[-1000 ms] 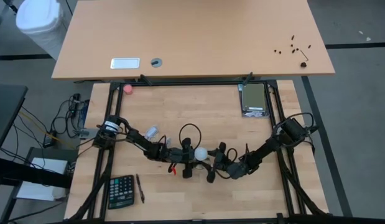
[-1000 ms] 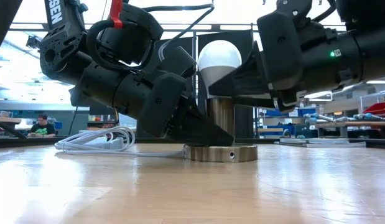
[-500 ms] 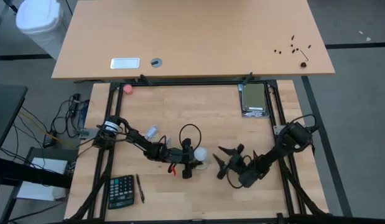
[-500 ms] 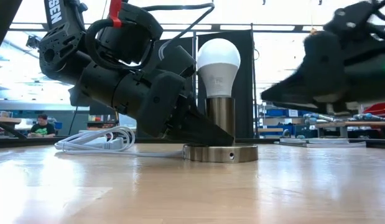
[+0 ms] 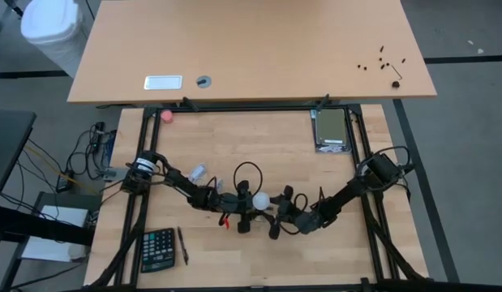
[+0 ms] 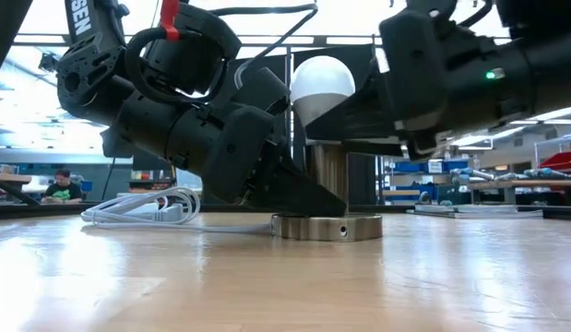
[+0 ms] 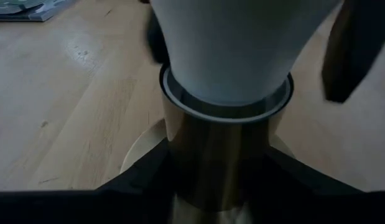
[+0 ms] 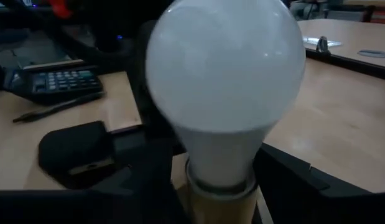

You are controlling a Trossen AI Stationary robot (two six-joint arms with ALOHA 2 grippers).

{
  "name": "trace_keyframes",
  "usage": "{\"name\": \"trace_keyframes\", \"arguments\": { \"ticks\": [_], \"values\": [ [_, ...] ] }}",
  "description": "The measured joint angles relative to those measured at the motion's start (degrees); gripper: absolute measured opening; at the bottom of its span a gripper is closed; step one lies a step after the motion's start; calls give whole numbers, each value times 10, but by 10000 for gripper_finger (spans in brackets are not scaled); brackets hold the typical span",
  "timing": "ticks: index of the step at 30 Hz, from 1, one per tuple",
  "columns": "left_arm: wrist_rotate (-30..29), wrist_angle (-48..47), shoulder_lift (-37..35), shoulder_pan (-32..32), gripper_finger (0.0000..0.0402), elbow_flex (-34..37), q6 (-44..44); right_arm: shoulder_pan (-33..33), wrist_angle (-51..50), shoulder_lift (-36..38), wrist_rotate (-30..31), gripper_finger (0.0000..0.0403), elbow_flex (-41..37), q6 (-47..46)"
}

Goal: Screw lightbulb
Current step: Remove the lightbulb from the lamp

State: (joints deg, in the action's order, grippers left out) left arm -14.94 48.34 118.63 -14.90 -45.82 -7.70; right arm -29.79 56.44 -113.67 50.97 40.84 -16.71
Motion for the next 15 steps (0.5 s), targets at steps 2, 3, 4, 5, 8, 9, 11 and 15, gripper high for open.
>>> {"name": "trace_keyframes", "arguments": {
  "ticks": [2,3,4,5,8,9,11,15],
  "values": [
    [-1,0,0,0,196,0,0,6,-4,0,-9,230,1,0],
    [-1,0,0,0,196,0,0,7,-8,0,-8,230,1,-2],
    [-1,0,0,0,196,0,0,7,-13,0,-2,230,1,-2],
    [-1,0,0,0,196,0,0,6,-22,0,7,229,1,-2],
    [-2,0,0,1,196,0,-1,-9,-66,1,50,229,1,-26],
    [-4,0,0,2,196,0,-2,-18,-81,3,78,229,-5,-44],
    [-7,0,0,2,196,0,-2,-41,-122,10,163,229,-22,-95],
    [-2,0,0,0,196,0,-2,-89,-134,29,345,229,-57,-201]
  ]
}}
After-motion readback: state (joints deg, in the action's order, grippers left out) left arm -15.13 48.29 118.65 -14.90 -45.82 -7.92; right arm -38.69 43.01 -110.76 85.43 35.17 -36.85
